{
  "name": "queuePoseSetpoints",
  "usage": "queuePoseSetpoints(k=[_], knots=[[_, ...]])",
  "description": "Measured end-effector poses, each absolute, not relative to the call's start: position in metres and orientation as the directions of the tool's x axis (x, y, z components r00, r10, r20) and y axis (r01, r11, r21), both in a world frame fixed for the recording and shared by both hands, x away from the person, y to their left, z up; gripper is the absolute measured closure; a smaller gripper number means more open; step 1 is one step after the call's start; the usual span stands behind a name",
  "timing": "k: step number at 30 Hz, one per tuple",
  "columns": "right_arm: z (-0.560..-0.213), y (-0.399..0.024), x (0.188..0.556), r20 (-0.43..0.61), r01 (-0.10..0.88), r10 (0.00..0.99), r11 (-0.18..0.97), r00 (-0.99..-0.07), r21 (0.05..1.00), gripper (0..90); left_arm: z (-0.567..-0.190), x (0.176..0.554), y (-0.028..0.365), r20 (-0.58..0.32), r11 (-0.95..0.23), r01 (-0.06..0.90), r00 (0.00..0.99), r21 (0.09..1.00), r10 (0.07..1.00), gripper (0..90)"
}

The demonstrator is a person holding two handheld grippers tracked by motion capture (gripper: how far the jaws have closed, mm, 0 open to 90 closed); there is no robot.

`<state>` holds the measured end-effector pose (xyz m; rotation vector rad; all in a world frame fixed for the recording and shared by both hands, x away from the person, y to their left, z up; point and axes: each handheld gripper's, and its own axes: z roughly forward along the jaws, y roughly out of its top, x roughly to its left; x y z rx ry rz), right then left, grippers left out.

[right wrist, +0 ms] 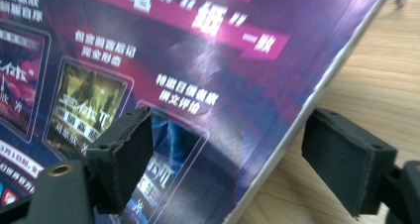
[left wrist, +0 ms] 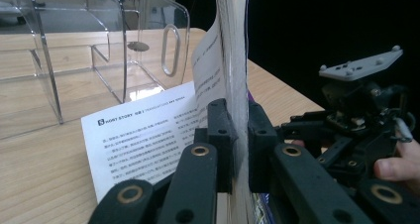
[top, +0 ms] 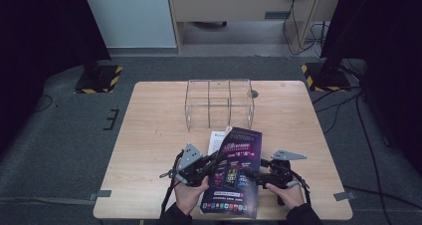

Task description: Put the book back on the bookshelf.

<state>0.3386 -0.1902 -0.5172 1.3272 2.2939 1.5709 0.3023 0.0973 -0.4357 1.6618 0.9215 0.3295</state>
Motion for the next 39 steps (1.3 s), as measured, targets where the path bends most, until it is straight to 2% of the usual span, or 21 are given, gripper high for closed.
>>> queuePoseSetpoints(k=[4,7,11,15,25,29,39], knots=[[-0.519,-0.188,0.339,0.433,0.623,0.639,0.095,-0.636,0.776,24.3,-0.433,0.301,0.098,-0.247,-0.038,0.389,0.655,0.92,0.714,83.7],[-0.521,-0.185,0.34,0.48,0.65,0.6,0.088,-0.64,0.755,31.3,-0.434,0.301,0.098,-0.251,-0.038,0.393,0.655,0.919,0.713,83.8],[-0.523,-0.183,0.341,0.483,0.656,0.603,0.091,-0.635,0.749,33.5,-0.435,0.302,0.098,-0.252,-0.04,0.397,0.653,0.917,0.714,83.7],[-0.522,-0.183,0.343,0.51,0.689,0.615,0.078,-0.602,0.72,45.2,-0.436,0.303,0.099,-0.25,-0.04,0.398,0.647,0.916,0.72,83.7],[-0.514,-0.184,0.341,0.528,0.701,0.612,0.063,-0.589,0.71,63.1,-0.439,0.306,0.102,-0.255,-0.029,0.403,0.631,0.915,0.732,83.6],[-0.51,-0.187,0.34,0.565,0.72,0.597,0.03,-0.57,0.694,70.6,-0.44,0.308,0.105,-0.261,-0.021,0.406,0.624,0.914,0.737,83.5],[-0.498,-0.188,0.338,0.556,0.701,0.595,0.017,-0.58,0.713,75.6,-0.439,0.311,0.112,-0.266,-0.003,0.404,0.607,0.915,0.748,83.4]])
